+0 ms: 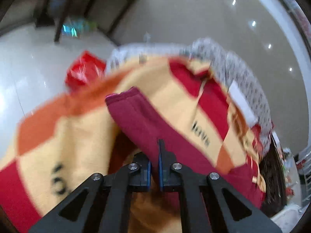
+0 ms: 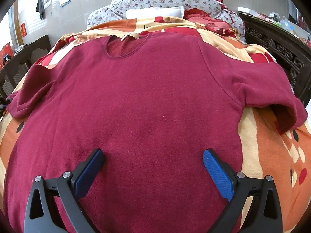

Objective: Fold small clothes

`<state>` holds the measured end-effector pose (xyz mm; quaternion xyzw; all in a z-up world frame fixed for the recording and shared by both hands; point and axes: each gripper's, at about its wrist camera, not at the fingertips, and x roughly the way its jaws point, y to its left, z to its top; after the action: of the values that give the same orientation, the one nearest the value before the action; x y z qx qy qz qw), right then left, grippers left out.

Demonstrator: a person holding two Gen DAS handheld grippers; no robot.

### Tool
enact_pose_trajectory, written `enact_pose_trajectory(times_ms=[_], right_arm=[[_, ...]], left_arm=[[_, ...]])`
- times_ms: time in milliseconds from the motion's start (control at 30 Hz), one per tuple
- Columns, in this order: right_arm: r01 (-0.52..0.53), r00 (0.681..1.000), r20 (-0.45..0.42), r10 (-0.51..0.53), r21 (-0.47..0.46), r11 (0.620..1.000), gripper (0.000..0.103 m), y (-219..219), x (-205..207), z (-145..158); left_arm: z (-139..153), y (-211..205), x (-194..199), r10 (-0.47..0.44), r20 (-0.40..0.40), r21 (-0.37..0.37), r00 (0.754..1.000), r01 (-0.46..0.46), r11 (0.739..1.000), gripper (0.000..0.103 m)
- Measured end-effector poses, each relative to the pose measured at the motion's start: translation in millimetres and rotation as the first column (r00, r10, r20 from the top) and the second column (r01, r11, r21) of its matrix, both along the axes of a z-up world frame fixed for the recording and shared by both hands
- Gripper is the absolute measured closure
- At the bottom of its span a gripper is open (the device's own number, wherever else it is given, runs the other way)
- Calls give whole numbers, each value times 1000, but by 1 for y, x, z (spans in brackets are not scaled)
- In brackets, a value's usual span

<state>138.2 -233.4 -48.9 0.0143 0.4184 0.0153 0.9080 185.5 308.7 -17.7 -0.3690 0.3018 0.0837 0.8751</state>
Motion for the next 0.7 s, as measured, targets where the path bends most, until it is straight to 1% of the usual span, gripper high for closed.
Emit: enact_pose_trajectory(times_ms=[33,100,167,200,300,400,433,467,500,533,567,667,700], right_arm=[[0,1000,1,0,1,1000,0,0,0,0],[0,1000,3,0,1,1000,0,0,-1,0],[0,1000,5,0,-1,1000,0,0,-1,1],[-1,1000,6,1,-2,1000,0,0,-1,1],[-1,1000,5,1,1,1000,0,0,-1,1],[3,1000,14,-3,13,1000,0,-1,-3,2],[5,1000,22,-6,32,999,0,-3,-6,5],[14,1000,24,-15,50,999,0,-7,-8,7],[46,999,18,-48,73,996,0,-13,-12,10],[90,996,8,-91,97,991,0,-21,-17,14],[115,993,0,-116,119,986,0,-27,-21,16],[142,990,-30,-139,153,978,0,-36,-27,14],[137,991,-27,-134,145,980,0,-35,-28,12]], left_arm=[[12,0,-9,23,42,33,999,-25,999,98],[37,4,-38,110,124,115,986,-124,986,98],[51,9,-54,166,163,152,973,-191,970,98],[54,9,-56,160,164,159,973,-186,970,98],[59,-1,-54,116,145,200,983,-144,969,98],[69,-40,-46,-3,166,244,986,-38,969,98],[74,-61,-42,-61,177,268,982,11,963,98],[80,-86,-36,-126,188,302,974,65,951,98],[87,-114,-35,-190,204,340,960,113,934,98],[93,-141,-32,-256,219,368,941,163,915,98],[99,-171,-28,-331,232,388,915,225,894,98],[106,-250,-17,-483,243,428,841,354,832,98],[104,-287,-10,-542,238,434,806,411,802,98]])
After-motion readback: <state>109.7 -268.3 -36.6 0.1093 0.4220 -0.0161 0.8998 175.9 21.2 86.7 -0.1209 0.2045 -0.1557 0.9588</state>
